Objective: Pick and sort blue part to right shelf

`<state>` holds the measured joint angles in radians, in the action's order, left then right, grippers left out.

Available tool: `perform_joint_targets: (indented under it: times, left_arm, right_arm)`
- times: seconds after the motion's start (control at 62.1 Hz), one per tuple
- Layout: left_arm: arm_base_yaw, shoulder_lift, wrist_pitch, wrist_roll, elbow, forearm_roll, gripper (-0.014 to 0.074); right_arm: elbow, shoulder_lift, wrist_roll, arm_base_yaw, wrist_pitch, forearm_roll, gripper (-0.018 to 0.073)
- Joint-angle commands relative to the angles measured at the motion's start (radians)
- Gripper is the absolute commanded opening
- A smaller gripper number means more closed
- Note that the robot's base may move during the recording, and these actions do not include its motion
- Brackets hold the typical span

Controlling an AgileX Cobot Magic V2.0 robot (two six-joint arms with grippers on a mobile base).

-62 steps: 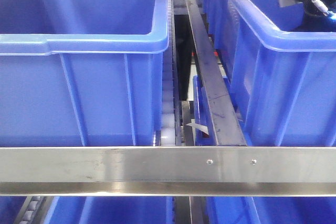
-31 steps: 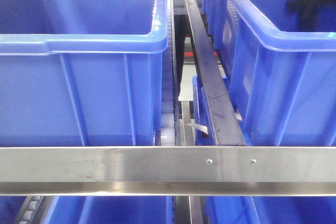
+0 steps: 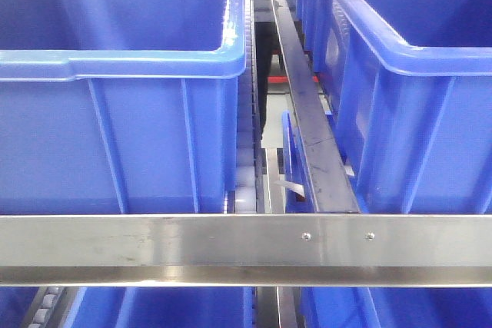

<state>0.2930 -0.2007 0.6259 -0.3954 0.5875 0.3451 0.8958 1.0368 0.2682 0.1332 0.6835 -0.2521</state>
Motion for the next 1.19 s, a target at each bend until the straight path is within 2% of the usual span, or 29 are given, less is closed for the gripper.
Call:
perform_joint_targets:
  times: [0.0, 0.29, 0.58, 0.725, 1.176]
  left_arm:
    - [0.0, -0.012, -0.074, -0.001, 0.024, 0.011, 0.0125]
    - [0.0, -0.012, -0.074, -0.001, 0.024, 0.011, 0.0125]
    - [0.0, -0.012, -0.072, -0.001, 0.024, 0.013, 0.0125]
    - [0.0, -0.012, -0.072, -0.001, 0.024, 0.013, 0.0125]
    - [0.0, -0.012, -0.072, -0.001, 0.018, 0.013, 0.0125]
  right_arm:
    - [-0.064, -0.136, -0.005, -0.007, -0.11, -0.011, 0.0038]
    - [-0.301, -0.552, -0.005, -0.007, -0.238, -0.011, 0.0038]
    - [-0.329, -0.814, -0.005, -0.007, -0.31, -0.011, 0.0038]
    - [-0.329, -0.84, -0.005, -0.007, -0.38, -0.012, 0.0038]
    - [-0.329, -0.84, -0.005, -0.007, -0.375, -0.012, 0.0038]
